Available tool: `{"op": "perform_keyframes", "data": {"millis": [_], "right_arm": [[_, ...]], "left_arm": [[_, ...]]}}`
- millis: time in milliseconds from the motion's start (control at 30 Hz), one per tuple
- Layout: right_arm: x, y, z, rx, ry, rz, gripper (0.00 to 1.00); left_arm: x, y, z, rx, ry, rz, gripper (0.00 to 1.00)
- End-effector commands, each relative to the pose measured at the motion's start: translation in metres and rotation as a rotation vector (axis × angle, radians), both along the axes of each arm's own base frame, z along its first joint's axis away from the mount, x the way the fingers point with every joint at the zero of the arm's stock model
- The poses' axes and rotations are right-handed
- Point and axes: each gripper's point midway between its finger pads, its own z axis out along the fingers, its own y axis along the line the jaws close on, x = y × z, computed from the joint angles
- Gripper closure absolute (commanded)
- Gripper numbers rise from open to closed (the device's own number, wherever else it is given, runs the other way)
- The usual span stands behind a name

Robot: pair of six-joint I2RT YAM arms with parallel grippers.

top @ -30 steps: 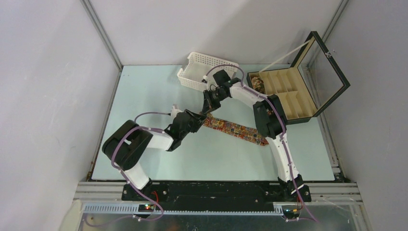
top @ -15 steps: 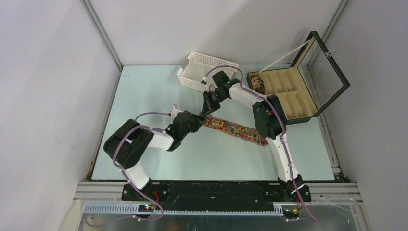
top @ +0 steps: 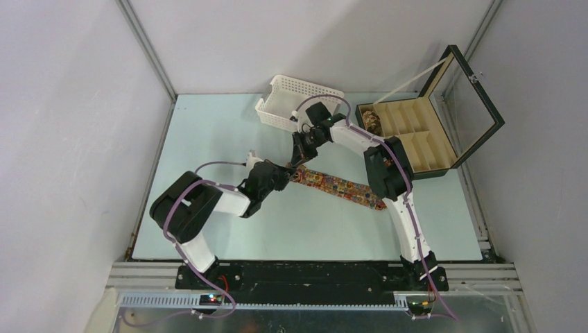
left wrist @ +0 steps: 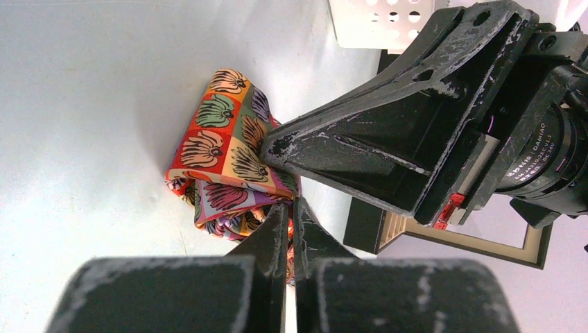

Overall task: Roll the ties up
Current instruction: Roll the tie at the center of the board.

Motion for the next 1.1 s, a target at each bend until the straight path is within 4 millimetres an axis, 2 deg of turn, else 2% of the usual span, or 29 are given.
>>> {"op": "perform_keyframes", "data": {"millis": [0, 67, 133, 167, 233, 333, 367, 400, 533, 867, 1067], "right_arm": [[0.004, 0.004, 0.035, 0.027, -0.085, 0.005, 1.00], [0.009, 0.001, 0.038, 0.022, -0.096, -0.009, 0.98], [0.014, -0.002, 0.042, 0.016, -0.115, -0.027, 0.89], [0.017, -0.002, 0.049, 0.021, -0.136, -0.035, 0.78], [0.024, -0.006, 0.061, 0.026, -0.171, -0.067, 0.65], [0.037, -0.015, 0.078, 0.048, -0.236, -0.118, 0.54], [0.035, -0.018, 0.085, 0.056, -0.244, -0.133, 0.51], [0.040, -0.021, 0.098, 0.076, -0.279, -0.148, 0.49], [0.039, -0.033, 0.104, 0.086, -0.291, -0.176, 0.49], [0.031, -0.037, 0.089, 0.078, -0.254, -0.167, 0.49], [0.029, -0.036, 0.084, 0.077, -0.244, -0.164, 0.49]], "left_arm": [[0.004, 0.001, 0.004, -0.004, -0.034, -0.003, 1.00], [0.003, 0.002, 0.004, -0.001, -0.042, -0.007, 1.00], [0.003, 0.002, 0.005, -0.003, -0.059, -0.008, 1.00], [0.002, 0.003, 0.004, 0.000, -0.068, -0.011, 1.00], [0.003, 0.003, 0.005, -0.001, -0.090, -0.015, 1.00], [0.001, 0.004, 0.003, 0.003, -0.118, -0.021, 1.00], [0.002, 0.004, 0.004, 0.006, -0.139, -0.020, 1.00], [0.002, 0.006, 0.002, 0.020, -0.147, -0.023, 1.00], [0.004, 0.012, 0.002, 0.060, -0.202, -0.014, 1.00], [0.010, 0.033, -0.005, 0.295, -0.254, 0.004, 1.00], [0.012, 0.038, -0.010, 0.406, -0.267, -0.003, 1.00]]}}
